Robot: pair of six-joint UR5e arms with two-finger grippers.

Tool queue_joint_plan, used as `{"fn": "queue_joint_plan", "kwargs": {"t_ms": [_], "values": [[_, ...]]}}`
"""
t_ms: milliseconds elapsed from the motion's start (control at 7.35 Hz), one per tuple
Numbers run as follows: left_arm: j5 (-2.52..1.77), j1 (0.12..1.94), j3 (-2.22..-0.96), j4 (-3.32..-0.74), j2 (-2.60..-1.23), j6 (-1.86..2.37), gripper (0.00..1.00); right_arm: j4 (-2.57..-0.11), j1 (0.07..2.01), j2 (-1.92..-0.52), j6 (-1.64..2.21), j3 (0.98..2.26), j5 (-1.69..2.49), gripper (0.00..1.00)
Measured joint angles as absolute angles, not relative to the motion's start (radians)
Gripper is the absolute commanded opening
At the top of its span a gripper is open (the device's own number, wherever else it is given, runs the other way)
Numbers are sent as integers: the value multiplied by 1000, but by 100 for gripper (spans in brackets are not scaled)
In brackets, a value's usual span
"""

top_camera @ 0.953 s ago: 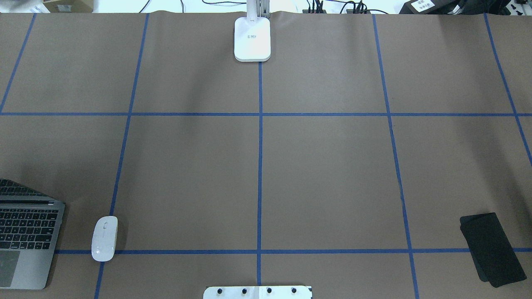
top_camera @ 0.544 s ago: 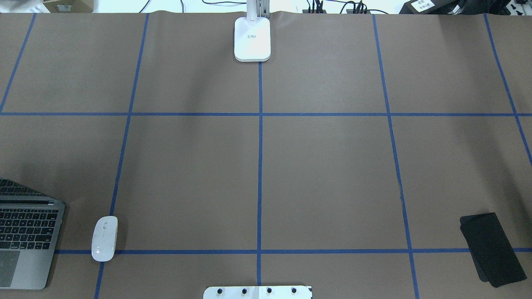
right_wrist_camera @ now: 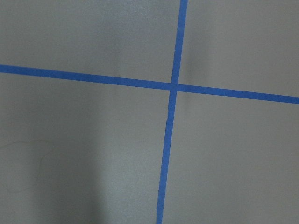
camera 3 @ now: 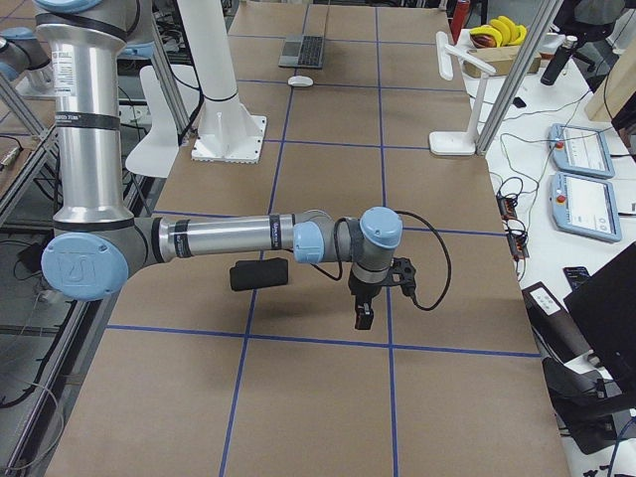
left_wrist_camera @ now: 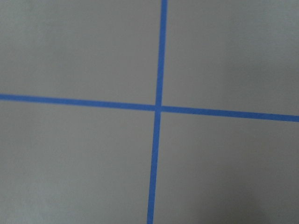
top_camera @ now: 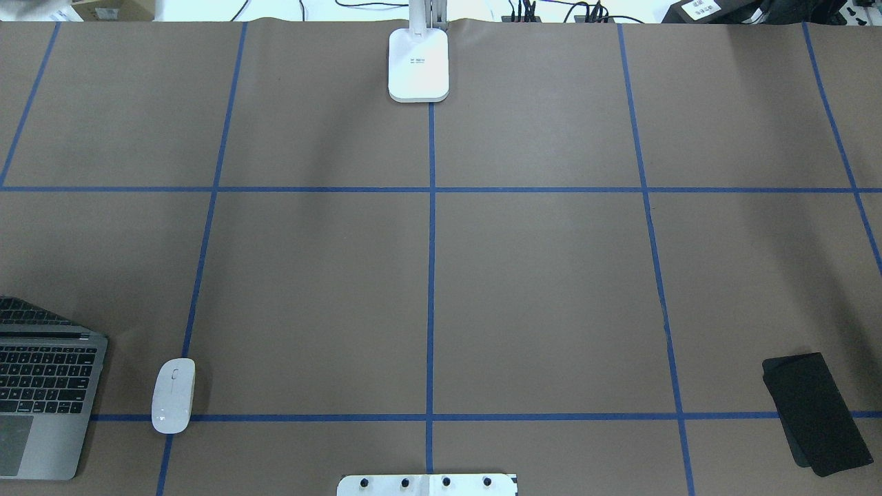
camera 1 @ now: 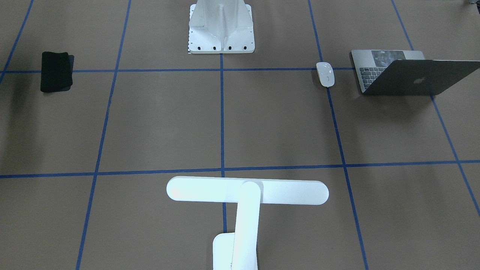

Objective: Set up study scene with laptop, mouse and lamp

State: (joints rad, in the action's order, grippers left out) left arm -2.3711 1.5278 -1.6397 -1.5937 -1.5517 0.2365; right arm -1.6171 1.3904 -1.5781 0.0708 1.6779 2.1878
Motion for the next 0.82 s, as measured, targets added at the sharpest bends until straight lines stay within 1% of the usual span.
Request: {"fn": "queue_joint_plan", "kwargs": {"t_ms": [272, 408, 544, 816], "values": [[-2364, 1533, -1754, -1594, -1399, 384, 100, -1679, 1363, -1580, 73, 1728, 2178, 100], [-2353, 1542, -1790, -1594, -1341, 441, 100, -1699, 1356, -1581, 73, 1751, 2178, 100], [-2340, 1556, -1806, -1593, -1301, 500, 100, -1708, 1353, -1586, 73, 1771, 2179, 100], [-2337, 1566, -1815, -1598, -1272, 679, 100, -1713, 1352, -1595, 72, 1796, 2180, 100]]}}
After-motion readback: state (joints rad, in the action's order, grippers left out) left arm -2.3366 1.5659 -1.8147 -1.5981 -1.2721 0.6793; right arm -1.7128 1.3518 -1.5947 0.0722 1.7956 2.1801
